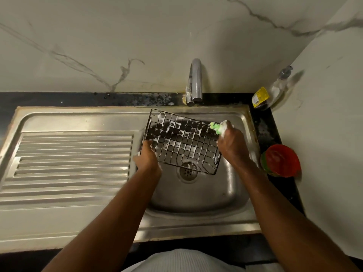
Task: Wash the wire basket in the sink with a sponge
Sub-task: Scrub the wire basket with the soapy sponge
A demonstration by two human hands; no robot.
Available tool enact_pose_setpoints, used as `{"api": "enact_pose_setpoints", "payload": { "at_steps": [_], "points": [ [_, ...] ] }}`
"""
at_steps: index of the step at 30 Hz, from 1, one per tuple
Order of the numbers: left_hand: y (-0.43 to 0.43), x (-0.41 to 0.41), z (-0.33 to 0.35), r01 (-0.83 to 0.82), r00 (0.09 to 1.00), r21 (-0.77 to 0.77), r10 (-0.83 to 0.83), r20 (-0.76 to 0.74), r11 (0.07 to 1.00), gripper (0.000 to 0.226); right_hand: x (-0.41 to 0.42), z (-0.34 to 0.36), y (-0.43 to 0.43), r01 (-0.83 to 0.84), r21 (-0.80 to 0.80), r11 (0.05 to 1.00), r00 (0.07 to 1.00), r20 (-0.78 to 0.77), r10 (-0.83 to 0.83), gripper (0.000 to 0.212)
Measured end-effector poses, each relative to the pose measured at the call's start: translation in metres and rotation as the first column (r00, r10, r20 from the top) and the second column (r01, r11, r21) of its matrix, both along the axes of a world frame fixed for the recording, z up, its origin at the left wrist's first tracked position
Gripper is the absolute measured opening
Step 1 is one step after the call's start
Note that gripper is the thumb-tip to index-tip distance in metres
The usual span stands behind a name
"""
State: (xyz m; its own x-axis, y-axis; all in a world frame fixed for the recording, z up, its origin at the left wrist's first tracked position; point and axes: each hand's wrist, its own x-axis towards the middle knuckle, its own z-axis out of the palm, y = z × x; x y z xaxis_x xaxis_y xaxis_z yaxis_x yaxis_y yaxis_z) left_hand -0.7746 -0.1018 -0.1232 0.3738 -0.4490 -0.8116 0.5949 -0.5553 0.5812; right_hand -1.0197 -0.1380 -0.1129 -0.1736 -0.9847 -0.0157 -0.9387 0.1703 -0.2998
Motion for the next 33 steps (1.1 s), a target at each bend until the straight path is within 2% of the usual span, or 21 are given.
{"api": "enact_pose_setpoints", "payload": {
  "at_steps": [2, 4, 5, 6, 7, 8, 9, 10, 11, 12, 13, 15, 17, 19, 24, 26, 28, 30, 33],
  "points": [
    [-0.001, -0.012, 0.007, -0.014, 0.969, 0.120, -0.016, 0.246, 0.993, 0.093, -0.012, 0.005, -0.005, -0.002, 0.001, 1.000, 0.999, 0.034, 0.002, 0.052],
    [0.000, -0.026, 0.020, 0.066, 0.845, 0.145, -0.132, 0.518, 0.987, 0.101, -0.024, 0.010, -0.010, -0.011, -0.026, 1.000, 0.999, 0.031, 0.012, 0.048],
    [0.001, -0.031, 0.025, 0.173, 0.752, 0.106, -0.201, 0.628, 0.979, 0.102, -0.027, 0.013, -0.011, -0.028, -0.033, 0.999, 0.999, 0.024, 0.029, 0.045],
    [0.001, -0.036, 0.027, 0.321, 0.623, 0.074, -0.269, 0.735, 0.944, 0.102, -0.028, 0.016, -0.011, -0.057, -0.035, 0.998, 0.998, 0.014, 0.057, 0.042],
    [0.001, -0.038, 0.028, 0.472, 0.436, 0.079, -0.311, 0.845, 0.878, 0.099, -0.028, 0.018, -0.011, -0.090, -0.021, 0.996, 0.996, -0.004, 0.090, 0.039],
    [-0.001, -0.038, 0.027, 0.608, 0.196, 0.126, -0.302, 0.933, 0.784, 0.094, -0.027, 0.019, -0.010, -0.122, 0.002, 0.993, 0.992, -0.020, 0.122, 0.037],
    [-0.005, -0.037, 0.025, 0.722, -0.049, 0.229, -0.281, 0.958, 0.653, 0.087, -0.027, 0.019, -0.010, -0.149, 0.032, 0.988, 0.988, -0.036, 0.150, 0.036],
    [-0.011, -0.038, 0.025, 0.791, -0.252, 0.357, -0.268, 0.930, 0.497, 0.081, -0.027, 0.016, -0.009, -0.173, 0.057, 0.983, 0.984, -0.040, 0.175, 0.036],
    [-0.018, -0.040, 0.023, 0.816, -0.379, 0.468, -0.297, 0.877, 0.339, 0.077, -0.026, 0.015, -0.008, -0.196, 0.066, 0.978, 0.980, -0.031, 0.198, 0.036],
    [-0.023, -0.043, 0.023, 0.823, -0.442, 0.532, -0.361, 0.821, 0.201, 0.072, -0.024, 0.012, -0.007, -0.228, 0.057, 0.972, 0.973, -0.010, 0.229, 0.036],
    [-0.028, -0.045, 0.023, 0.825, -0.453, 0.554, -0.455, 0.767, 0.112, 0.065, -0.022, 0.010, -0.007, -0.266, 0.031, 0.963, 0.964, 0.006, 0.266, 0.035],
    [-0.038, -0.044, 0.016, 0.857, -0.371, 0.513, -0.628, 0.684, 0.053, 0.049, -0.015, 0.005, -0.004, -0.335, -0.006, 0.942, 0.942, 0.004, 0.335, 0.035],
    [-0.044, -0.037, 0.010, 0.881, -0.336, 0.473, -0.728, 0.598, -0.018, 0.051, -0.009, 0.001, 0.001, -0.378, -0.008, 0.926, 0.925, -0.027, 0.378, 0.037],
    [-0.044, -0.032, 0.005, 0.882, -0.371, 0.462, -0.745, 0.555, -0.095, 0.058, -0.006, -0.002, 0.006, -0.409, -0.015, 0.913, 0.911, -0.071, 0.407, 0.039],
    [-0.037, -0.032, 0.009, 0.847, -0.460, 0.506, -0.700, 0.547, -0.162, 0.057, 0.015, -0.012, 0.014, -0.453, -0.050, 0.890, 0.891, -0.059, 0.450, 0.059],
    [-0.039, -0.032, 0.011, 0.844, -0.458, 0.511, -0.711, 0.533, -0.161, 0.055, 0.020, -0.016, 0.016, -0.472, -0.015, 0.881, 0.880, -0.062, 0.471, 0.065],
    [-0.040, -0.029, 0.011, 0.865, -0.399, 0.489, -0.744, 0.537, -0.110, 0.055, 0.013, -0.016, 0.010, -0.512, 0.003, 0.859, 0.857, -0.073, 0.511, 0.061],
    [-0.038, -0.025, 0.009, 0.884, -0.367, 0.459, -0.737, 0.567, -0.086, 0.055, 0.003, -0.012, -0.001, -0.549, -0.053, 0.834, 0.835, -0.074, 0.545, 0.057],
    [-0.035, -0.025, 0.007, 0.893, -0.338, 0.447, -0.742, 0.580, -0.057, 0.055, -0.006, -0.013, -0.012, -0.520, -0.165, 0.838, 0.854, -0.081, 0.514, 0.054]
  ]
}}
